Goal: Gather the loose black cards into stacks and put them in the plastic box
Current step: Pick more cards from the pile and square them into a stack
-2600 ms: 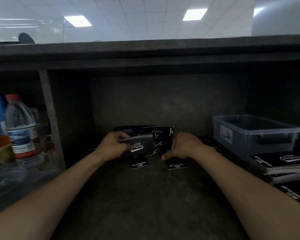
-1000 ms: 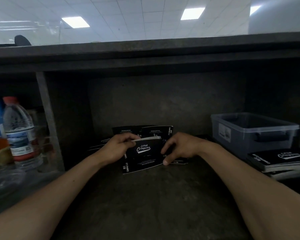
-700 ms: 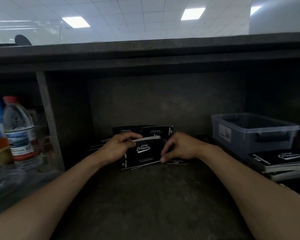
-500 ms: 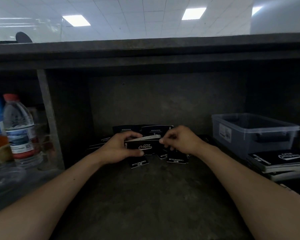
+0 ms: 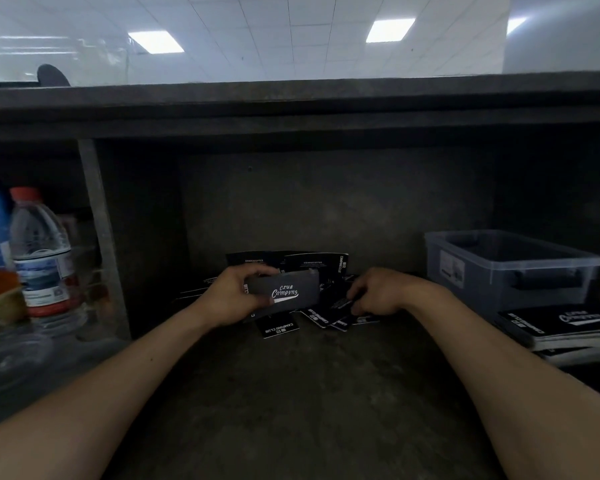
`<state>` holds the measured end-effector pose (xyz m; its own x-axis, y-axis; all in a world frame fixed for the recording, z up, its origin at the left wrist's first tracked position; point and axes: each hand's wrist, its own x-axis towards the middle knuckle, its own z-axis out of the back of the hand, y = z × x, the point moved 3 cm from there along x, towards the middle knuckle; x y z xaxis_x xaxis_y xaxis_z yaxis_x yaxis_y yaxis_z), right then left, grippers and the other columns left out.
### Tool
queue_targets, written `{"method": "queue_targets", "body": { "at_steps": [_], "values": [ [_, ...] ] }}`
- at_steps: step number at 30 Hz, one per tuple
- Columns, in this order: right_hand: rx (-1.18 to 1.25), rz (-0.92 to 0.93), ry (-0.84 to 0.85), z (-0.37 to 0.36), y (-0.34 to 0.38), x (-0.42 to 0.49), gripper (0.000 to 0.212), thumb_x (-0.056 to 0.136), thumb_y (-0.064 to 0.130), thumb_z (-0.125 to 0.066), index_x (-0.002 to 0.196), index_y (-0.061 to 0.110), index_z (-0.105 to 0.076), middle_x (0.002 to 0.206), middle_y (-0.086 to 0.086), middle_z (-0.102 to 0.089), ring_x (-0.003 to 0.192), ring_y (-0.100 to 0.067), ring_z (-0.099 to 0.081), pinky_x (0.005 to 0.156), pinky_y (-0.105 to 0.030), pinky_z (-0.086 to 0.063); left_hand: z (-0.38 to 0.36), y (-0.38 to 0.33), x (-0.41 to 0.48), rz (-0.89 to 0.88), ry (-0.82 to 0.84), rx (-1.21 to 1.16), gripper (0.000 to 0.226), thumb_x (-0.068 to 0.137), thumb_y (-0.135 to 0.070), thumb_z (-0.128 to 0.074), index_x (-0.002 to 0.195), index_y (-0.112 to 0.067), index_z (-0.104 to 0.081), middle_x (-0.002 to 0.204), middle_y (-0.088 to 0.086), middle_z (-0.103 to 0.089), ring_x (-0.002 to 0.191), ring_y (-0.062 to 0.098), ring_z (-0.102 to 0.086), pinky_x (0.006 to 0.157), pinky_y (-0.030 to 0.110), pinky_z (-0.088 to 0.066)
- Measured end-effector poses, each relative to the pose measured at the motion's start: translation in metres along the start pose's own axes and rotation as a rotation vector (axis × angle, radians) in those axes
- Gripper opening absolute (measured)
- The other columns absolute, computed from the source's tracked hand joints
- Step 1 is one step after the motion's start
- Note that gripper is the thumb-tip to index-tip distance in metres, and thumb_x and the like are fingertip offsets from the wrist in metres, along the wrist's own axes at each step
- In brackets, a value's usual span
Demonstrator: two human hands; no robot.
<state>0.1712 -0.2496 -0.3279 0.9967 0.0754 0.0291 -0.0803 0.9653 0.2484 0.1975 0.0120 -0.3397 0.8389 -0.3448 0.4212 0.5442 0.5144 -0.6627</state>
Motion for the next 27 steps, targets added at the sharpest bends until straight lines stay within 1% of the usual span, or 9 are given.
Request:
{"method": "queue_targets", "body": {
  "at_steps": [2, 4, 8, 12, 15, 19, 22, 24, 27],
  "values": [
    [0.041, -0.026, 0.011, 0.002, -0.005, 0.0, 0.042, 0.077, 0.04, -0.082, 0.115, 0.024, -0.072, 0.105, 0.007, -0.064, 0.097, -0.011, -0.059, 0.081, -0.02, -0.044, -0.001, 0.001, 0.001, 0.002, -0.005, -0.002, 0.046, 0.084, 0.007, -0.069, 0.117, -0.024, -0.065, 0.111, -0.003, -0.066, 0.091, -0.004, -0.06, 0.077, 0.001, -0.046],
    [0.058, -0.025, 0.009, 0.003, -0.007, -0.001, 0.045, 0.073, 0.043, -0.084, 0.111, 0.023, -0.073, 0.096, 0.009, -0.063, 0.094, -0.01, -0.059, 0.078, -0.02, -0.044, -0.001, 0.003, 0.003, 0.004, -0.004, 0.002, 0.046, 0.085, 0.007, -0.068, 0.12, -0.024, -0.063, 0.112, -0.001, -0.066, 0.093, -0.001, -0.062, 0.078, 0.004, -0.048],
    [0.061, 0.03, 0.074, 0.004, -0.002, -0.003, 0.046, 0.072, 0.039, -0.083, 0.115, 0.032, -0.07, 0.107, 0.014, -0.062, 0.098, -0.005, -0.057, 0.082, -0.02, -0.042, -0.001, 0.004, 0.003, -0.004, 0.014, 0.028, 0.049, 0.085, 0.003, -0.072, 0.125, -0.022, -0.061, 0.115, 0.006, -0.067, 0.106, 0.017, -0.065, 0.092, 0.023, -0.051],
    [0.116, 0.081, 0.129, 0.003, 0.004, -0.004, 0.057, 0.07, 0.03, -0.086, 0.123, 0.036, -0.066, 0.106, 0.018, -0.061, 0.093, 0.001, -0.057, 0.079, -0.015, -0.043, -0.003, 0.003, 0.001, 0.003, 0.06, 0.007, 0.052, 0.084, 0.004, -0.073, 0.127, -0.021, -0.059, 0.115, 0.0, -0.066, 0.1, 0.002, -0.064, 0.081, 0.008, -0.05],
    [0.13, 0.109, 0.129, 0.0, 0.008, -0.005, 0.053, 0.067, 0.036, -0.088, 0.116, 0.037, -0.07, 0.094, 0.027, -0.061, 0.087, 0.007, -0.055, 0.078, -0.015, -0.044, -0.006, 0.0, 0.0, 0.023, 0.083, -0.032, 0.051, 0.085, 0.003, -0.072, 0.129, -0.019, -0.059, 0.111, -0.006, -0.065, 0.094, -0.005, -0.061, 0.075, 0.002, -0.046],
    [0.196, 0.131, 0.171, -0.001, 0.014, -0.008, 0.059, 0.06, 0.038, -0.092, 0.115, 0.032, -0.072, 0.089, 0.03, -0.061, 0.086, 0.006, -0.06, 0.068, -0.011, -0.047, -0.007, -0.007, -0.002, 0.067, 0.108, -0.064, 0.05, 0.083, -0.02, -0.079, 0.129, -0.027, -0.06, 0.117, -0.007, -0.065, 0.097, -0.001, -0.064, 0.073, 0.003, -0.049],
    [0.253, 0.131, 0.197, -0.003, 0.015, -0.008, 0.061, 0.059, 0.029, -0.094, 0.116, 0.027, -0.072, 0.077, 0.026, -0.066, 0.075, 0.002, -0.065, 0.06, -0.009, -0.047, -0.004, -0.008, -0.004, 0.078, 0.155, -0.071, 0.064, 0.07, -0.036, -0.088, 0.127, -0.033, -0.059, 0.115, -0.014, -0.064, 0.091, -0.014, -0.063, 0.067, 0.001, -0.047],
    [0.257, 0.127, 0.192, -0.003, 0.015, -0.007, 0.057, 0.056, 0.03, -0.095, 0.109, 0.03, -0.074, 0.079, 0.024, -0.068, 0.08, 0.001, -0.065, 0.07, -0.013, -0.05, -0.003, -0.006, -0.005, 0.078, 0.191, -0.057, 0.08, 0.056, -0.042, -0.095, 0.126, -0.036, -0.058, 0.113, -0.014, -0.066, 0.093, -0.015, -0.063, 0.071, 0.002, -0.048],
    [0.276, 0.142, 0.185, -0.003, 0.013, -0.006, 0.054, 0.051, 0.036, -0.096, 0.1, 0.034, -0.074, 0.095, 0.02, -0.072, 0.095, 0.001, -0.064, 0.094, -0.025, -0.051, -0.004, -0.002, -0.004, 0.065, 0.23, -0.054, 0.096, 0.041, -0.044, -0.099, 0.126, -0.039, -0.056, 0.116, -0.013, -0.068, 0.103, -0.006, -0.065, 0.085, 0.012, -0.052]
  ]
}}
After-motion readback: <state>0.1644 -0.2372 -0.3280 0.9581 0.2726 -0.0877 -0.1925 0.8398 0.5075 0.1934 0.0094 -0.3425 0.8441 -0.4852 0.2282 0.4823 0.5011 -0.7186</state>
